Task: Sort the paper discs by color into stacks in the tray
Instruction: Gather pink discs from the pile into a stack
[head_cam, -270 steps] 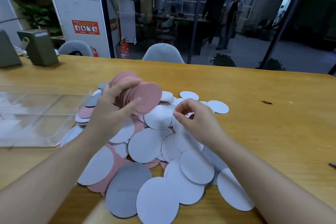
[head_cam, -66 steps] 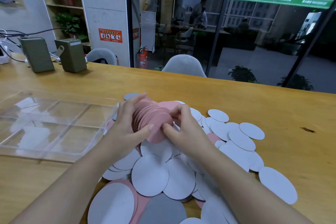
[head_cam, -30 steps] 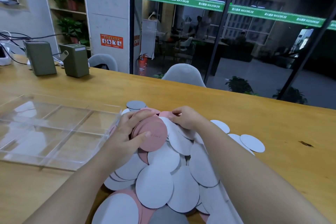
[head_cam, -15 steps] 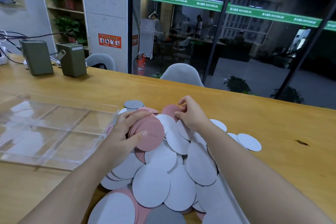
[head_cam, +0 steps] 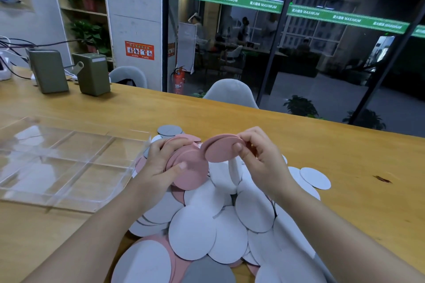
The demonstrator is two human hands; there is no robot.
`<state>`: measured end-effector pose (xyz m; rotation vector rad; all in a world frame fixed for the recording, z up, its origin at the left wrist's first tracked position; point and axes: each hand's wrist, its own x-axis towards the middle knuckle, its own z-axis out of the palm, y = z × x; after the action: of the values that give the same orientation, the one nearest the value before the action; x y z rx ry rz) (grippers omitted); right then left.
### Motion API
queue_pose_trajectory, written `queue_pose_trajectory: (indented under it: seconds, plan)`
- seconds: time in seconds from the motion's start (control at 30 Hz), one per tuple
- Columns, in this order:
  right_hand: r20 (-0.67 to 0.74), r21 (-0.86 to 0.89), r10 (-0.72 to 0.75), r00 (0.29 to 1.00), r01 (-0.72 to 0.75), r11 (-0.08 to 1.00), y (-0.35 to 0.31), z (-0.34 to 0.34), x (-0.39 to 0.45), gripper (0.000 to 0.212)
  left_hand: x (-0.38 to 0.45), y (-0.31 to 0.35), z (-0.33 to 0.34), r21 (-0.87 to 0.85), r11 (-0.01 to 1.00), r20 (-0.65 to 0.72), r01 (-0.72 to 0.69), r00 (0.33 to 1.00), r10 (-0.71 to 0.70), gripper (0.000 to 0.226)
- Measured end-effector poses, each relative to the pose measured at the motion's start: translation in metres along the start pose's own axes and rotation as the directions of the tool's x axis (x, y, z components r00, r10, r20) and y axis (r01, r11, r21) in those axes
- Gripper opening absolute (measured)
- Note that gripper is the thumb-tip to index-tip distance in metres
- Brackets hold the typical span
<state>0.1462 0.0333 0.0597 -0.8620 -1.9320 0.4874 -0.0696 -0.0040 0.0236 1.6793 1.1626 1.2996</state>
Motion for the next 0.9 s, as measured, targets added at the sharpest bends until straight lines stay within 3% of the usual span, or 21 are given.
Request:
queue_pose_trajectory:
  seconds: [0.1, 0.23, 0.3, 0.4, 0.53, 0.63, 0.73, 0.83, 0.9]
  plan:
    - [-0.045, 0.069, 0.008, 0.999, -0.005, 0.998, -0.007, 0.003, -0.005, 0.015, 0.0, 0.001, 0.0, 0.013, 1.0, 0.016, -0.02, 1.0, 0.02, 0.034]
    - [0.118, -0.069, 0.09, 0.989, -0.082, 0.994, -0.002, 0.013, -0.01, 0.024, 0.001, -0.002, -0.002, 0.051, 0.998, 0.021, -0.046, 0.999, 0.045, 0.035]
    - [0.142, -0.135, 0.144, 0.979, -0.125, 0.983, 0.001, 0.019, -0.012, 0.013, 0.001, -0.003, -0.002, 0.078, 0.995, 0.03, -0.061, 0.998, 0.059, 0.035]
    - [0.122, -0.136, 0.171, 0.978, -0.154, 0.979, -0.003, 0.025, -0.013, 0.005, 0.002, -0.007, -0.001, 0.139, 0.986, 0.024, -0.089, 0.996, 0.086, 0.037]
    - [0.211, -0.082, 0.175, 0.962, -0.161, 0.984, -0.012, 0.033, -0.01, 0.006, 0.003, -0.012, -0.001, 0.236, 0.967, 0.017, -0.102, 0.995, 0.1, 0.045]
    - [0.112, -0.034, 0.196, 0.974, -0.194, 0.98, -0.005, 0.033, 0.002, 0.011, 0.004, -0.015, -0.001, 0.229, 0.967, 0.005, -0.108, 0.994, 0.11, 0.043]
    - [0.045, -0.236, 0.292, 0.955, -0.273, 0.932, 0.023, 0.027, 0.026, 0.012, 0.005, -0.016, -0.001, 0.223, 0.97, -0.004, -0.097, 0.995, 0.1, 0.043]
    - [0.152, -0.51, 0.45, 0.88, -0.32, 0.798, 0.054, 0.025, 0.049, 0.034, 0.004, -0.015, -0.001, 0.23, 0.967, -0.003, -0.11, 0.993, 0.114, 0.043]
    - [0.207, -0.55, 0.518, 0.83, -0.34, 0.763, 0.065, 0.026, 0.058, 0.039, 0.004, -0.013, -0.001, 0.223, 0.97, -0.002, -0.101, 0.995, 0.105, 0.043]
